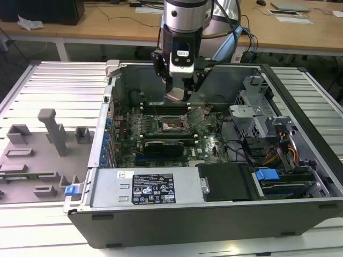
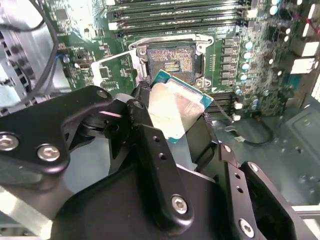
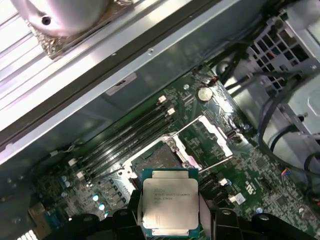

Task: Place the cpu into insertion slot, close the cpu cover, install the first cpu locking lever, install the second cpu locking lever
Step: 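Place the cpu into insertion slot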

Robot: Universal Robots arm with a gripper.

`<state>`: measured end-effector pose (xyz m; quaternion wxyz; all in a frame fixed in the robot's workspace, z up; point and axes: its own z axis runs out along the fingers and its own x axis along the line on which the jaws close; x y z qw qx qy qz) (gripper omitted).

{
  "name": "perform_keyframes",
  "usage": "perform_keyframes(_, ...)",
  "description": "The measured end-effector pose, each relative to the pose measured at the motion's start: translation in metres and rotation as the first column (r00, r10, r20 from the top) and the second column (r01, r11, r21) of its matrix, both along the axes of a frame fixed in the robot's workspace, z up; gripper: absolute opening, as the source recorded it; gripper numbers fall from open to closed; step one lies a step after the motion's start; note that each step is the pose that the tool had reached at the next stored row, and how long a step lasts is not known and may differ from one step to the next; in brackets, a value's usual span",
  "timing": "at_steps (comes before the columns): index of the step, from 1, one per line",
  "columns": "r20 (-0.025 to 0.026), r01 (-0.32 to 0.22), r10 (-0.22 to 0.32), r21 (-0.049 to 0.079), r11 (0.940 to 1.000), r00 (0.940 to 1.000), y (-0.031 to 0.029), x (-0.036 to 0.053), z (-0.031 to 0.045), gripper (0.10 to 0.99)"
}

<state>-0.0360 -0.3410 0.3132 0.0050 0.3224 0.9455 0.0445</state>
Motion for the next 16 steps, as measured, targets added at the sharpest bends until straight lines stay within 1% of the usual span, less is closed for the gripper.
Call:
perform_keyframes(3,0.0,0.052,-0.052,0.0,0.9987,0.9987,0.0,0.0,-0.0004,0.541)
perform_keyframes(4,0.0,0.082,-0.082,0.0,0.9967,0.9967,0.0,0.0,-0.0006,0.541)
perform_keyframes(7,0.0,0.131,-0.131,0.0,0.9914,0.9914,0.0,0.0,-0.001,0.541)
perform_keyframes(9,0.0,0.166,-0.166,0.0,0.9861,0.9861,0.0,0.0,-0.0013,0.541)
perform_keyframes(10,0.0,0.187,-0.187,0.0,0.9823,0.9823,0.0,0.0,-0.0015,0.541)
perform_keyframes(13,0.0,0.266,-0.266,0.0,0.964,0.964,0.0,0.0,-0.0023,0.541)
perform_keyframes(16,0.0,0.314,-0.314,0.0,0.9493,0.9493,0.0,0.0,-0.0027,0.541)
